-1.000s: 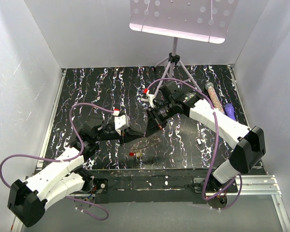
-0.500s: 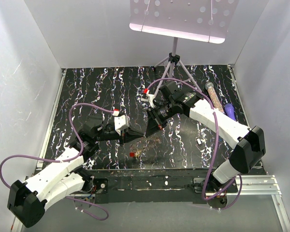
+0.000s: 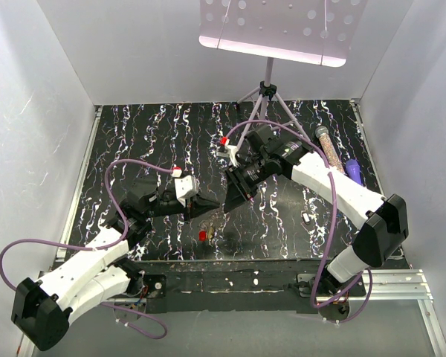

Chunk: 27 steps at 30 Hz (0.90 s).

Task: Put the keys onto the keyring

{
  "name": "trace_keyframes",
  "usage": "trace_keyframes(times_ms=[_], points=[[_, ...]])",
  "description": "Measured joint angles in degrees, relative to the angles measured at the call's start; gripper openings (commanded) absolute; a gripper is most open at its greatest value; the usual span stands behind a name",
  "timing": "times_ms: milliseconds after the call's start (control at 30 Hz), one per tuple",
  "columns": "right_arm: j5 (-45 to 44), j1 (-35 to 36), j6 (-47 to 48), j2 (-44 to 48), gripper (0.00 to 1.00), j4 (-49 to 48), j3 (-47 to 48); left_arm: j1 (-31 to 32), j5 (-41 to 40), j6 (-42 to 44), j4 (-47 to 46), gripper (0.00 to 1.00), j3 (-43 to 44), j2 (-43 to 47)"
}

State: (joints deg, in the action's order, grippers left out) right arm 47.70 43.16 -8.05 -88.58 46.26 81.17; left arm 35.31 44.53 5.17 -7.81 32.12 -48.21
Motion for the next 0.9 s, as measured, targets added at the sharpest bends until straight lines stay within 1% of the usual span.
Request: trace_keyframes(times_ms=[67, 200, 333, 467, 567, 600, 633, 667, 700, 733, 833, 900], points=[[0.07, -0.24, 1.07, 0.00, 0.40, 0.83, 0.92, -0.02, -0.44, -0.79, -0.85, 0.00, -0.37, 0.02], [0.61, -1.53, 3.85, 0.00, 0.46, 1.38, 4.37, -0.02, -0.81, -2.47, -1.68, 0.00, -0.68, 0.07], [1.14, -2.91, 8.37, 0.02, 0.48, 2.14, 6.62, -0.02, -1.05, -4.85, -3.02, 0.00, -0.85, 0.24], [1.86, -3.34, 14.19, 0.42, 0.48, 4.09, 7.32, -0.02, -1.11, -7.93, -5.14, 0.00, -1.33, 0.28], [2.69, -3.34, 19.26, 2.45, 0.48, 4.31, 7.04, -0.07, -1.11, -10.19, -6.25, 0.00, -1.53, 0.28], [3.28, -3.34, 20.87, 4.02, 0.48, 3.32, 6.16, -0.07, -1.11, -10.88, -6.73, 0.00, -1.53, 0.26], [4.02, -3.34, 22.69, 6.69, 0.54, 0.81, 3.85, -0.09, -1.16, -11.63, -7.21, 0.00, -1.53, 0.24], [4.96, -3.34, 24.24, 9.81, 0.62, -1.86, 0.81, -0.11, -1.25, -12.39, -7.65, 0.00, -1.53, 0.20], [6.12, -3.41, 25.99, 13.62, 0.66, -4.90, -3.23, -0.11, -1.38, -13.14, -7.93, 0.00, -1.53, 0.13], [7.10, -3.39, 27.08, 17.00, 0.68, -7.34, -6.93, -0.15, -1.55, -14.01, -8.26, 0.00, -1.53, 0.04], [11.85, -3.32, 30.91, 27.50, 0.66, -15.82, -19.50, -0.37, -2.05, -16.96, -9.38, 0.00, -1.53, -0.44], [14.36, -3.19, 32.06, 29.62, 0.64, -18.36, -22.93, -0.50, -2.19, -19.23, -10.12, 0.00, -1.46, -0.81]])
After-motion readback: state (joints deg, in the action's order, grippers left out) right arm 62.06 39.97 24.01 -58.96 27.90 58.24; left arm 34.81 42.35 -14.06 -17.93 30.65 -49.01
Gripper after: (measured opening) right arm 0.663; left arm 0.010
